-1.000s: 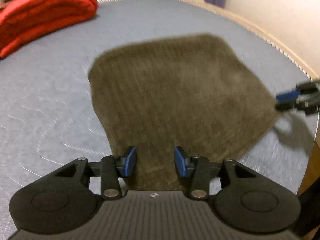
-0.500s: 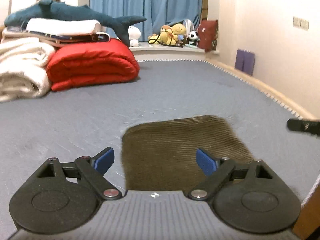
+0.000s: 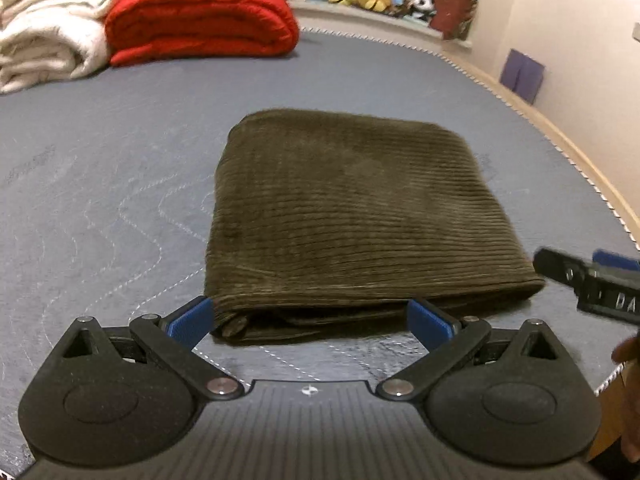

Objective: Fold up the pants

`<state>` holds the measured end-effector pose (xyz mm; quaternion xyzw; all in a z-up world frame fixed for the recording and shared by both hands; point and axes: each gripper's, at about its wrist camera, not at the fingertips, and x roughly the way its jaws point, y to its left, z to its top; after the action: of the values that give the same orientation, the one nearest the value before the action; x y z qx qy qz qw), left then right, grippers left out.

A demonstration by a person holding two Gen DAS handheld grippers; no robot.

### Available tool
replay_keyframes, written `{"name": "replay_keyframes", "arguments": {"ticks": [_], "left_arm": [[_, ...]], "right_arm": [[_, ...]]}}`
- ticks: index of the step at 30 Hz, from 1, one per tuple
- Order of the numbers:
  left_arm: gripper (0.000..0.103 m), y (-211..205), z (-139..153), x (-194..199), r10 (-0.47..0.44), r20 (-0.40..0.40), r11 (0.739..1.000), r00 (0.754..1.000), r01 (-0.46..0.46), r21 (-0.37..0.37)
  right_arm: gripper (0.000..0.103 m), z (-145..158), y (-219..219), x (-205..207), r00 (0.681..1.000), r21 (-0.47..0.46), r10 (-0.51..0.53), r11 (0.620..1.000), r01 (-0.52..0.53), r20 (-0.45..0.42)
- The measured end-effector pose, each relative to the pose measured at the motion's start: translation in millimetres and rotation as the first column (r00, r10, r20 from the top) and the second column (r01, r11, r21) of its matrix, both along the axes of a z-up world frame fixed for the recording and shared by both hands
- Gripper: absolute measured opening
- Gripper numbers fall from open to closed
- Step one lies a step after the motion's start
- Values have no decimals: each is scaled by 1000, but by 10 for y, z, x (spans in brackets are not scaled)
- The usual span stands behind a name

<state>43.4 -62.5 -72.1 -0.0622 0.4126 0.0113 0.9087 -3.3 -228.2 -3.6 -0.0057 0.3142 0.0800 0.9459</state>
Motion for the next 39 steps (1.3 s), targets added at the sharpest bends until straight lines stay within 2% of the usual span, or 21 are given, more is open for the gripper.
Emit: {"name": "replay_keyframes", "arguments": {"ticks": [4,8,12,23,39], "left_arm": [[103,94,-63,46,38,-40,999,998,-38,-1],[103,96,-69,24,27,-40,999,999,-28,-19],[103,46,-48,-14,1,-17,1000,1000,-1,-5],[103,-8,-43,-63,-26,-19,1000,999,26,-7],[103,-5,-24,-83,-33,-12,999,999,33,-7]], "right_arm": [[102,-149,34,124,996,-12,-30,999,29,-89],[102,-196,137,81,994,-29,-25,999,22,-109],[102,-204,212,23,994,-48,-18,999,13,-112],[102,-206,267,-29,993,-80,-18,997,9,-115],[102,-187,250,-29,993,-80,-27,997,18,-112]]}}
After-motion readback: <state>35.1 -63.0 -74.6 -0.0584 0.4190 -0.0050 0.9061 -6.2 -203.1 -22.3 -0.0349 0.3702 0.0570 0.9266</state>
